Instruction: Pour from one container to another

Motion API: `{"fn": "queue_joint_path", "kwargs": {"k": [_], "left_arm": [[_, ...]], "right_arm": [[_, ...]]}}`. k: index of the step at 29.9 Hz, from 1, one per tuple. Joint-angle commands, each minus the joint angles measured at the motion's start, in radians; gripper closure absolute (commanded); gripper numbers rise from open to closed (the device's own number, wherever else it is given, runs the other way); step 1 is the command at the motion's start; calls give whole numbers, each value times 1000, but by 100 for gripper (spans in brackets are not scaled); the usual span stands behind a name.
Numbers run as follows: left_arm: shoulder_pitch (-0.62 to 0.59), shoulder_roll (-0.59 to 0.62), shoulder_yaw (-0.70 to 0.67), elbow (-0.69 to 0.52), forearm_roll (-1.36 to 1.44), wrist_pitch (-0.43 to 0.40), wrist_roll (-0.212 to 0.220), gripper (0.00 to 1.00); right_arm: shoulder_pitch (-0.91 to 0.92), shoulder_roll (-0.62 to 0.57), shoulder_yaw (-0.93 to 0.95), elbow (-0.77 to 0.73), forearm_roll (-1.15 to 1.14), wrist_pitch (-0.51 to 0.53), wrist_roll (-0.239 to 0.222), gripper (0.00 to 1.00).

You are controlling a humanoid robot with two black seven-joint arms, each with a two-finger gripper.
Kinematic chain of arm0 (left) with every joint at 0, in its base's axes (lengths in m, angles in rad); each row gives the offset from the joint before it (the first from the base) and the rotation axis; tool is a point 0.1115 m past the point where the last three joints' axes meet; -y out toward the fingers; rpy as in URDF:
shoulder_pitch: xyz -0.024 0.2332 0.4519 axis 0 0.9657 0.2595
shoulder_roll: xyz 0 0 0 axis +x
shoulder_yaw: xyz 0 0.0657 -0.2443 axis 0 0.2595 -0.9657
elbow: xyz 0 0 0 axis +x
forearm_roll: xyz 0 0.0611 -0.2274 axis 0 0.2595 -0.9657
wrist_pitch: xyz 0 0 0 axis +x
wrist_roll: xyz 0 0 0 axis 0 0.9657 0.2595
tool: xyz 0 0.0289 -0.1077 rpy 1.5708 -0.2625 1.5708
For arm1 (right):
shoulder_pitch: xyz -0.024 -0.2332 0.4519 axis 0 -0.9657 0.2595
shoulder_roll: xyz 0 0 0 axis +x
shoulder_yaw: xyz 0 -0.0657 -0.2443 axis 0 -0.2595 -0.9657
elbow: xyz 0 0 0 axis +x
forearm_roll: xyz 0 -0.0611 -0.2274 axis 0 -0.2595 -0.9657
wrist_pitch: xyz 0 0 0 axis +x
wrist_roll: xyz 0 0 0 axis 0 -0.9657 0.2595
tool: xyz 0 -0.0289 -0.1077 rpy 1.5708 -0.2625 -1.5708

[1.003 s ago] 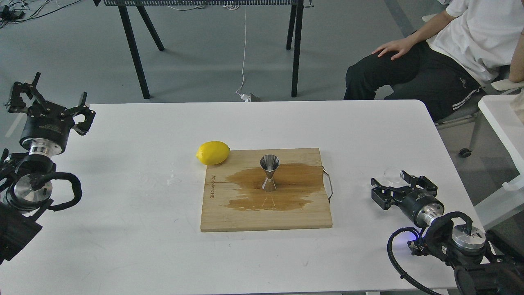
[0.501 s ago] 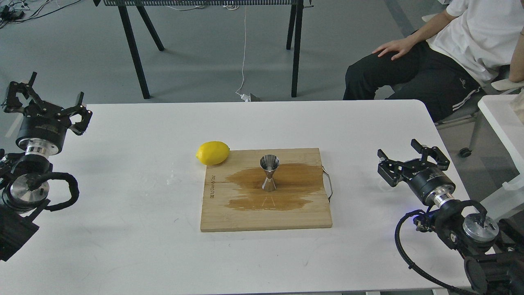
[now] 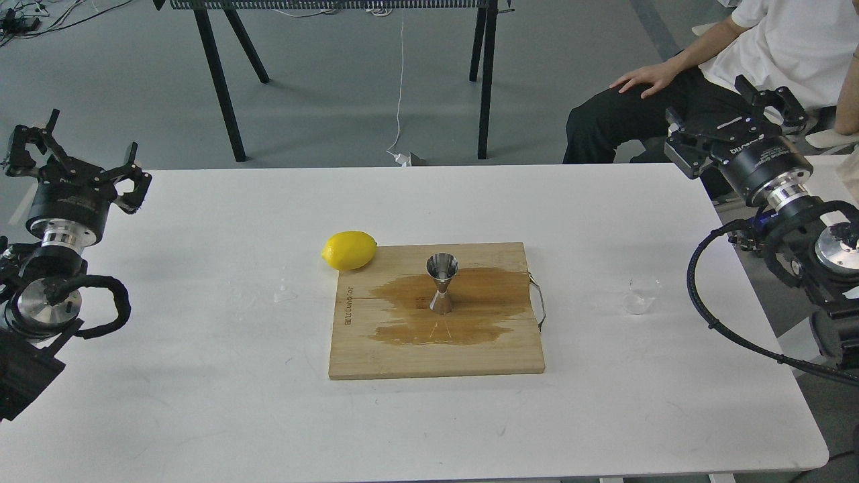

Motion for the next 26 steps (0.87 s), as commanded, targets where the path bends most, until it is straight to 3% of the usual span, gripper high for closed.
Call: {"fn": "queue_joint_path", "kwargs": {"k": [1,7,18,26], "left_arm": [[-28,-1,0,0,0,0,12,0],[-34,-1,-21,0,0,0,13,0],[-133,-4,-9,-3,6,0,24,0],[-134,-15,-8,-14,8,0,32,0]], "right_arm": [[22,10,2,-1,-21,40,24,1],[34,15,3,-3,-21,71,67,1],[34,15,5,-19,-21,106,71,1],[52,18,37,-67,-21,106,81,1]]}}
